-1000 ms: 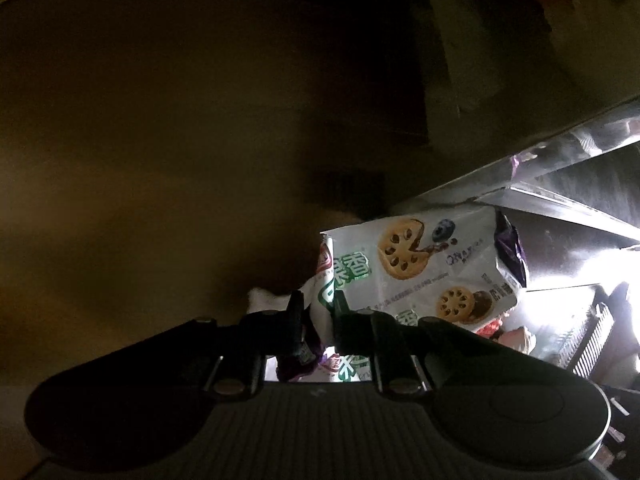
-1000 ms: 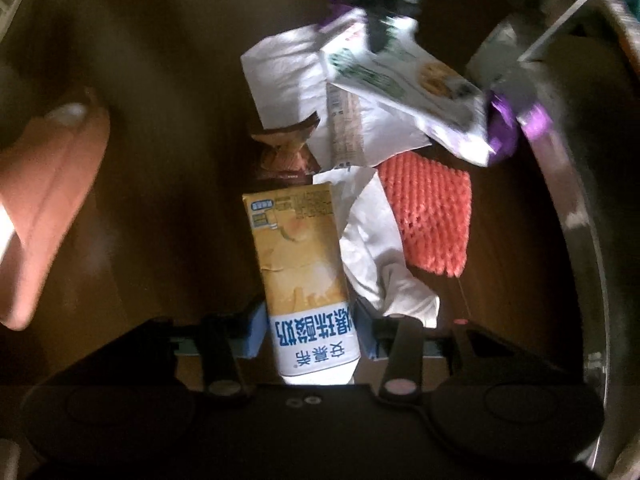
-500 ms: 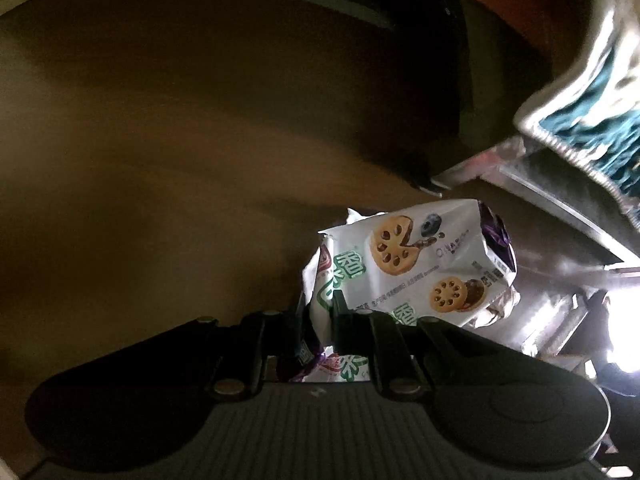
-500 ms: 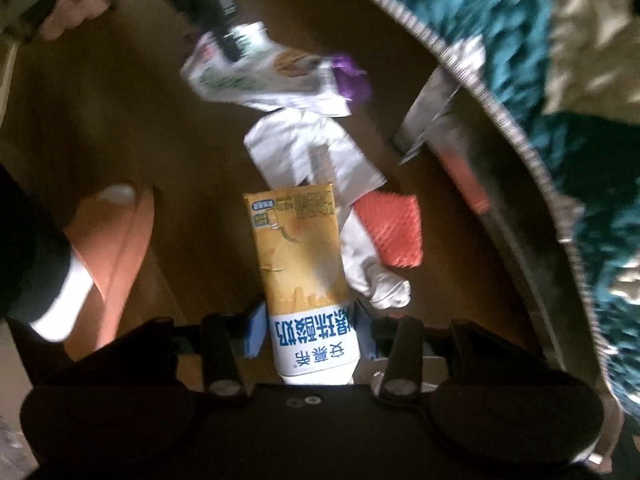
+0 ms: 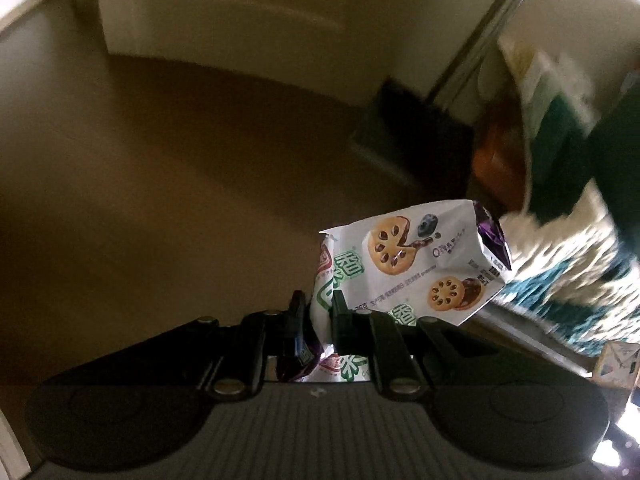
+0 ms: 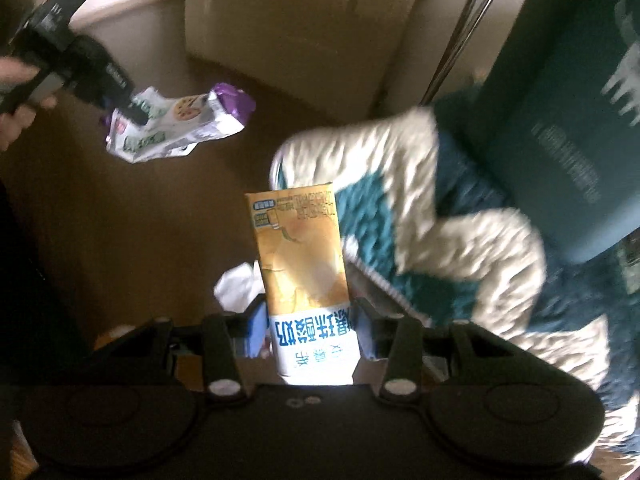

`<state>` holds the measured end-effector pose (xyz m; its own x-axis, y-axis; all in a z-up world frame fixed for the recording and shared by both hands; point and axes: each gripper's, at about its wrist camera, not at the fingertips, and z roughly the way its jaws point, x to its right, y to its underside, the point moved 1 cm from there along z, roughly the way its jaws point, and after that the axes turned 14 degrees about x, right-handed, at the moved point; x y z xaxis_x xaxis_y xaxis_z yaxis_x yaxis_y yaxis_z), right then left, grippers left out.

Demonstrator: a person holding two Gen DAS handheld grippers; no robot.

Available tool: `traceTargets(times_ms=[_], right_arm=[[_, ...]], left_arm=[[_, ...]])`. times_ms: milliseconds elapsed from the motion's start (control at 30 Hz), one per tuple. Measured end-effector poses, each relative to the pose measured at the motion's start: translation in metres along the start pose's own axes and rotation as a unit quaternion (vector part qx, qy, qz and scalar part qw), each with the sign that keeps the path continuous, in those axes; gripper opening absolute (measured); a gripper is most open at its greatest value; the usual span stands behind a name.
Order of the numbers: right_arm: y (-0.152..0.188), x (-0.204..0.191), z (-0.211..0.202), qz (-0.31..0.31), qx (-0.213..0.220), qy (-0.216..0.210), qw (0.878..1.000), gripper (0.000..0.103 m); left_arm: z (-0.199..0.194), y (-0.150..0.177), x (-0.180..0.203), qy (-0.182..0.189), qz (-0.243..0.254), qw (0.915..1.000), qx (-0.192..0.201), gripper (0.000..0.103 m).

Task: Collect trash
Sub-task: 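Carry the snack wrapper in the left tool while the right tool carries the milk carton to the bin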

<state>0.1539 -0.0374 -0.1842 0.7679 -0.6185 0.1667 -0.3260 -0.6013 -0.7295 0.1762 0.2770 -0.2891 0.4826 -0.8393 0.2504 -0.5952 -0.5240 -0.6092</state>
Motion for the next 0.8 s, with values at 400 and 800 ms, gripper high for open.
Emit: traceTargets(times_ms=[400,800], right_arm=[[-0.079,0.040,-0.116,0.063,0.132,0.062,0.987,0.043],[-0.179,0.153,-0.197,0.099,0.263,0.155,0.947,0.043]], left_arm=[[-0.130,-0.067,0.039,0.056,0.004,0.9927,0.107,0.012],[-0.223,-0.157,0.177,0.119,0.091,0.9676,0.203,0.012]])
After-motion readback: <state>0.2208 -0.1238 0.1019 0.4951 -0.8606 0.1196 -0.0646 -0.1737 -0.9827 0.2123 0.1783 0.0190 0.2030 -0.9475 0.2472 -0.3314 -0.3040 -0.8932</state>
